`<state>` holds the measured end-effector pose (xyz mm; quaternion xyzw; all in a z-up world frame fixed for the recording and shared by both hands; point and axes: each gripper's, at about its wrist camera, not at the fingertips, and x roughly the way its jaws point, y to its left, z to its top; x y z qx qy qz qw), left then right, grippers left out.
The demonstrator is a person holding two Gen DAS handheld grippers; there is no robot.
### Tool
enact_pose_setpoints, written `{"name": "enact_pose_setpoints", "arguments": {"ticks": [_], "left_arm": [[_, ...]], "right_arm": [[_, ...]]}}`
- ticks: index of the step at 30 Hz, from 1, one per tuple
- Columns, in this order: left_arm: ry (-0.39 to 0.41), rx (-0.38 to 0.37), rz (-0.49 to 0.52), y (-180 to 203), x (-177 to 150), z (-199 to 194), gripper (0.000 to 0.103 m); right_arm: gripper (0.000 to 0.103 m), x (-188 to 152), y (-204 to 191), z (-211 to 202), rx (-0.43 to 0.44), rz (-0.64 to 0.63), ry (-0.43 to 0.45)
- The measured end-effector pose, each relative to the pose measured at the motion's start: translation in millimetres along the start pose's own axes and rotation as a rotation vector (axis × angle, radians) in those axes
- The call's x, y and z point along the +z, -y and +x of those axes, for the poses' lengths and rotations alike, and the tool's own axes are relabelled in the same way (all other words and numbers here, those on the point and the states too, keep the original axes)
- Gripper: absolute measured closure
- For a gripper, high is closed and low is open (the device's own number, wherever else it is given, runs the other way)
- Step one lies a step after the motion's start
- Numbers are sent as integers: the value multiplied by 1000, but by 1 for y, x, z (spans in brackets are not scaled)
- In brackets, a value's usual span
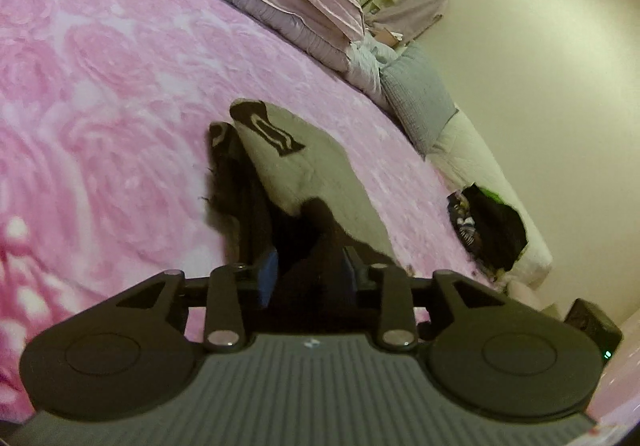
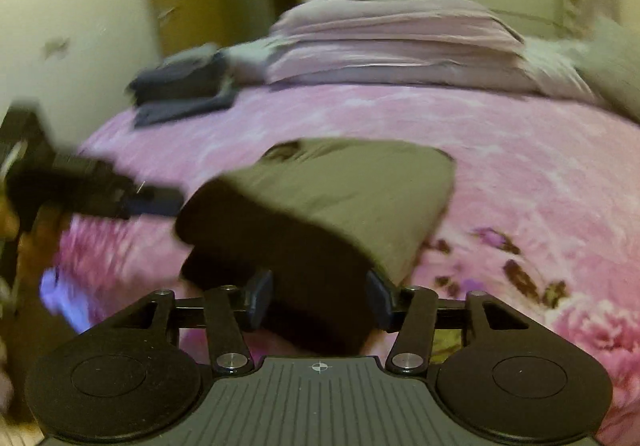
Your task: Fold large clothes
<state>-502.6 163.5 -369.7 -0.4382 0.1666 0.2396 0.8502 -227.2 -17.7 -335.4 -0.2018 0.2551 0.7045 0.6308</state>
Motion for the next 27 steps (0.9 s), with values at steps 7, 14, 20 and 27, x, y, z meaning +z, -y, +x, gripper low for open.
{"name": "enact_pose_setpoints", "arguments": {"ticks": [7,14,20,27], "left_arm": [[-3,32,99,15,-11,20,98],[-25,72,67,-7,-44,12,98],[-45,114,88,2,-41,12,93],[60,178,227,41,-7,-18,89]], "right_arm": [[87,-24,-38,45,-177,-394,-41],[100,-45,-36,46,-206,-633,-35],[88,-55,-38,69,-206,-662,-118],[74,-3,4,22,-36,-215,-11]]}}
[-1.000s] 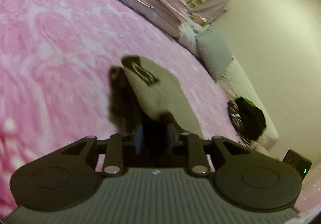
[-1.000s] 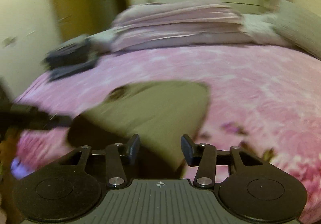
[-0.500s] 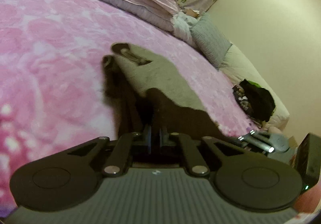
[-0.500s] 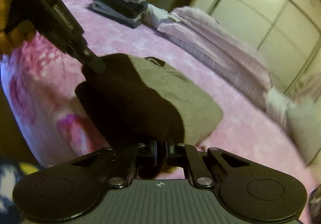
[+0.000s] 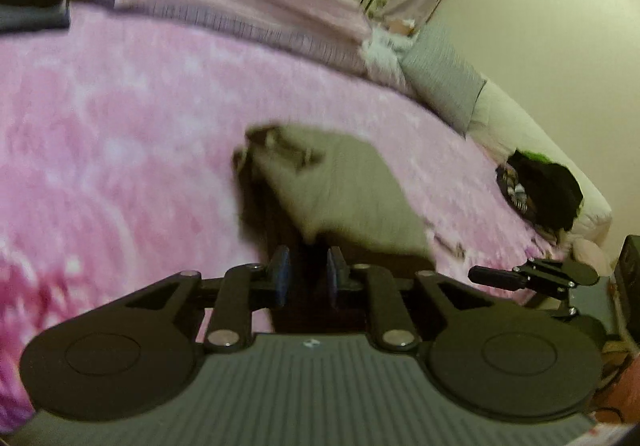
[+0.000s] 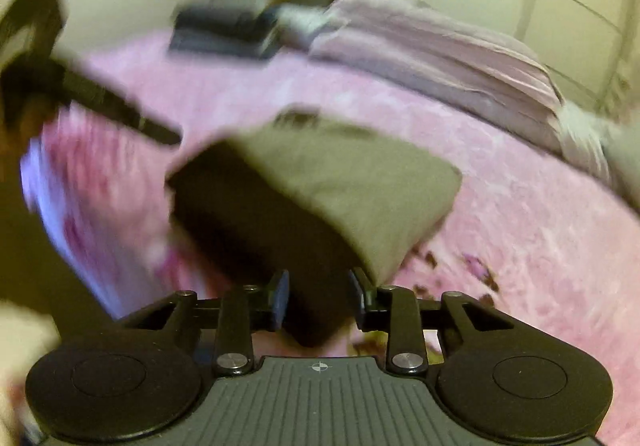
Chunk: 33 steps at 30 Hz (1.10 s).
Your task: Fold large clothes
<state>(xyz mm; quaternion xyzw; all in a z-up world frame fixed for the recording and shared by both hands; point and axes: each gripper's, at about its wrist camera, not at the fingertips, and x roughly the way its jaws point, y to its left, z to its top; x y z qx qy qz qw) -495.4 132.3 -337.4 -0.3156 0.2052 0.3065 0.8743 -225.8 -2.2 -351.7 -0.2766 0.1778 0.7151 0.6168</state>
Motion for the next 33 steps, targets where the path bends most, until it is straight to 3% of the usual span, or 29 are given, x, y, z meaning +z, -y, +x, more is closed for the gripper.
{"name": "enact_pose_setpoints", "arguments": {"ticks": [5,9,11,18,21,25,33], "left_arm": [[18,-6,122,30,21,35,89],[-96,121,148,30,12,86,93],[-118,138,133,23,0,99,91],[-117,225,180,47,3,87,90],[-103,241,190,57,5,74,88],[-95,242,191,65,4,57,81],[-69,236,97,64,-14,13,65]], "right_arm": [[74,29,28,22,13,354,81],[76,40,34,64,-44,433,25],[77,32,37,71,-69,439,-67],[74,36,28,71,-107,411,-92],[62,31,26,56,-104,451,-81],[52,20,23,27,-93,520,-50],[47,-1,26,-12,-85,640,-13]]}}
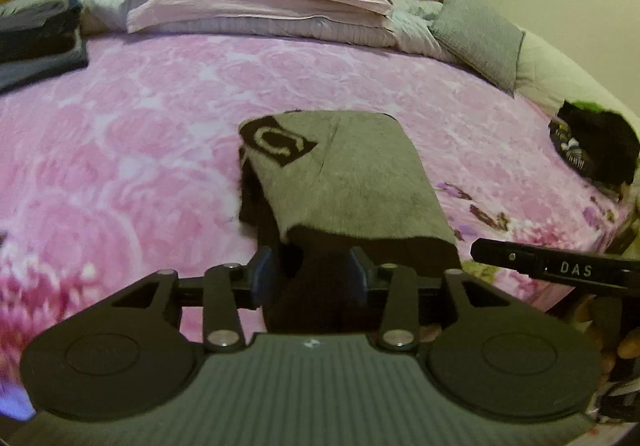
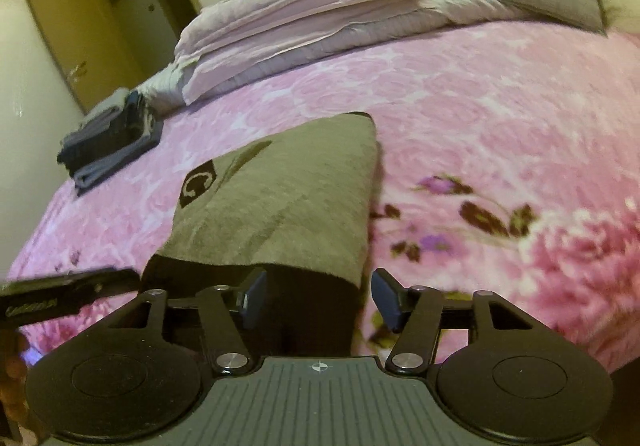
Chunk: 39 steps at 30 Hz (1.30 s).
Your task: Fold large clothes
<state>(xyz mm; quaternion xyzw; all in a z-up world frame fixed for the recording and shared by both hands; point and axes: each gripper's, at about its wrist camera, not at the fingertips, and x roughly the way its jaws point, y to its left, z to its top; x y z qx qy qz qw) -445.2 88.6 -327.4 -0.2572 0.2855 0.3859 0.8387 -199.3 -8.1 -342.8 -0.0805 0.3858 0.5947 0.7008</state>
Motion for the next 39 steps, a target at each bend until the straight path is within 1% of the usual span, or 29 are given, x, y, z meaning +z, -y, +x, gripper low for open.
{"name": "enact_pose_setpoints", "arguments": {"ticks": [2,4,7,9,11,12,14,15,18,20,21,23,24,25,26,27,29,30,32,33,35,37,38,39], "left_arm": [[1,-27,-94,-10,-10,-8,61],[-2,-82,-235,-24,-24,-13,55],[-45,-166,-451,-40,-50,-11,54],[-63,-176,-504,-38,-58,-6,54],[-84,-179,-540,-32,-58,3,54],[-88,-184,-567,-30,-58,7,54],[-103,-160,-620,-26,-50,13,54],[-100,-153,-640,-23,-45,15,54],[-61,-83,-644,-9,-28,15,54],[-40,-37,-656,0,-20,21,54],[-39,-22,-660,3,-17,25,54],[-77,15,-692,11,-11,33,54],[-78,29,-714,13,-9,33,54],[-77,62,-743,17,-7,32,54],[-76,82,-771,19,-6,30,54],[-67,92,-799,22,-5,28,54],[-56,157,-860,30,-4,19,54],[-43,171,-888,35,-3,16,54],[-34,250,-935,50,-1,10,53],[-20,274,-957,58,-1,7,53],[-11,336,-1027,72,-3,5,53],[23,375,-1093,89,-10,4,52],[37,395,-1119,96,-14,5,51],[53,406,-1132,103,-17,7,49]], "right_arm": [[45,-4,7,-5,15,52,3],[43,-10,14,-7,48,110,-3],[42,-14,26,-9,81,184,-4],[41,-8,37,-8,124,199,-17],[41,12,51,-1,169,178,-46],[40,29,62,4,193,150,-54],[39,64,78,17,255,82,-67],[39,87,87,27,297,32,-87],[38,145,104,60,421,-135,-141],[38,170,110,83,503,-219,-167],[38,177,113,95,535,-231,-187],[38,185,117,119,593,-209,-252],[38,188,116,130,600,-183,-290],[38,192,113,140,604,-169,-346],[38,197,108,147,607,-173,-389],[38,203,101,151,605,-191,-420],[38,217,89,156,616,-243,-482],[38,224,83,157,623,-267,-516],[38,235,67,159,617,-338,-578],[38,240,60,160,613,-383,-605],[38,246,45,160,633,-485,-639],[38,252,32,166,675,-583,-677],[38,253,29,170,686,-613,-690],[38,255,25,176,696,-648,-702]]}}
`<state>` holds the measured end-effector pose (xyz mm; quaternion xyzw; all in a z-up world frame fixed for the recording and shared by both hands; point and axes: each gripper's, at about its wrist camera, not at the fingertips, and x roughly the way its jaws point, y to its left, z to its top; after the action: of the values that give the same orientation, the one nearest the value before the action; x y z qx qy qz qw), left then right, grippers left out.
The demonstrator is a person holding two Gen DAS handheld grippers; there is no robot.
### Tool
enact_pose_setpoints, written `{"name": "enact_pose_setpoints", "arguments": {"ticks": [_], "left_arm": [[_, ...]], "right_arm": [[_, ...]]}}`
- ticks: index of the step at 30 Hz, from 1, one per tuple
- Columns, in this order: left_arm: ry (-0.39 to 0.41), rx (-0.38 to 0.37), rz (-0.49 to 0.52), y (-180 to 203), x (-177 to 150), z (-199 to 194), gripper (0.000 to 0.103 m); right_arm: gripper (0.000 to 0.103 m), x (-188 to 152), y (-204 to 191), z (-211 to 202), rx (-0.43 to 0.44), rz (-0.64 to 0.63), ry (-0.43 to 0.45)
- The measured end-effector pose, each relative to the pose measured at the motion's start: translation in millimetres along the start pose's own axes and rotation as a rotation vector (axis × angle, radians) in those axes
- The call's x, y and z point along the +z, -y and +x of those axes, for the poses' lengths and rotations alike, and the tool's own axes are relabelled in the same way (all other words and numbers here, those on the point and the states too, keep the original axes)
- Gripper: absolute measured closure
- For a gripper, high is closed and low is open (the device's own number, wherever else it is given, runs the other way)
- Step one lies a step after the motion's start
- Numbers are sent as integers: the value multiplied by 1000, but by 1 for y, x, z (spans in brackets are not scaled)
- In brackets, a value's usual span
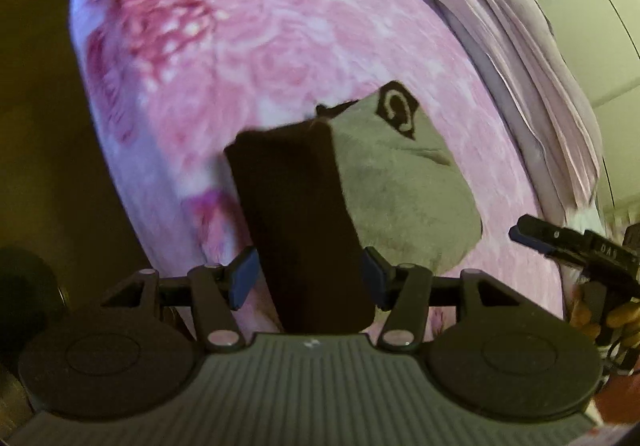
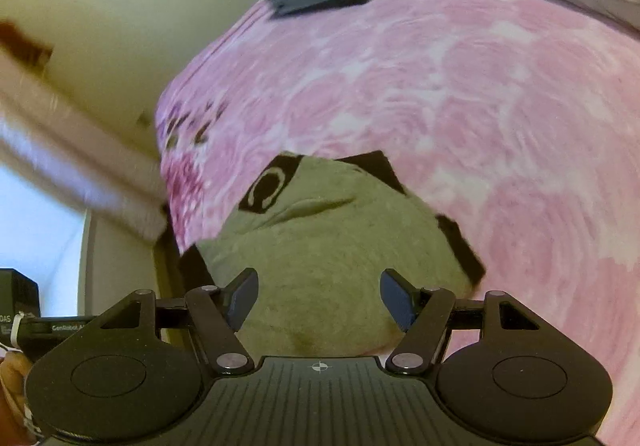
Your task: Fold large clothes
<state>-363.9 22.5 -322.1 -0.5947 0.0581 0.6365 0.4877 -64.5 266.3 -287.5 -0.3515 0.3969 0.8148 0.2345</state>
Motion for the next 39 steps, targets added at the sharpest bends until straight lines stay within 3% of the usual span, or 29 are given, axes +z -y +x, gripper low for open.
{"name": "enact_pose_setpoints", "arguments": {"ticks": [4,8,16,20,23,27,30,31,32,37,39], "left_arm": [[37,-11,-73,-2,-22,23,44],[86,-85,-161,-14,-24,50,44],[163,-225,-250,-41,-24,71,44],[159,-247,-233,-37,-20,76,45],[139,-246,-200,-34,-11,82,45],[133,-265,-216,-40,-11,85,49],[127,-275,-196,-36,-6,92,63],[127,-272,-173,-34,-3,93,71],[123,-274,-164,-34,-1,94,73],[120,-256,-120,-27,4,81,94],[116,-252,-117,-23,8,74,95]], "right_arm": [[32,17,22,14,-12,-97,-62],[29,29,60,29,-10,-79,-94],[24,36,128,58,164,62,-152],[23,35,140,86,243,116,-209],[15,40,136,106,273,94,-218],[15,57,127,124,333,52,-224],[33,60,113,136,365,-45,-256],[50,60,110,139,370,-54,-263],[80,59,109,140,366,-52,-269],[83,52,111,128,376,27,-242],[84,50,111,113,390,86,-202]]}}
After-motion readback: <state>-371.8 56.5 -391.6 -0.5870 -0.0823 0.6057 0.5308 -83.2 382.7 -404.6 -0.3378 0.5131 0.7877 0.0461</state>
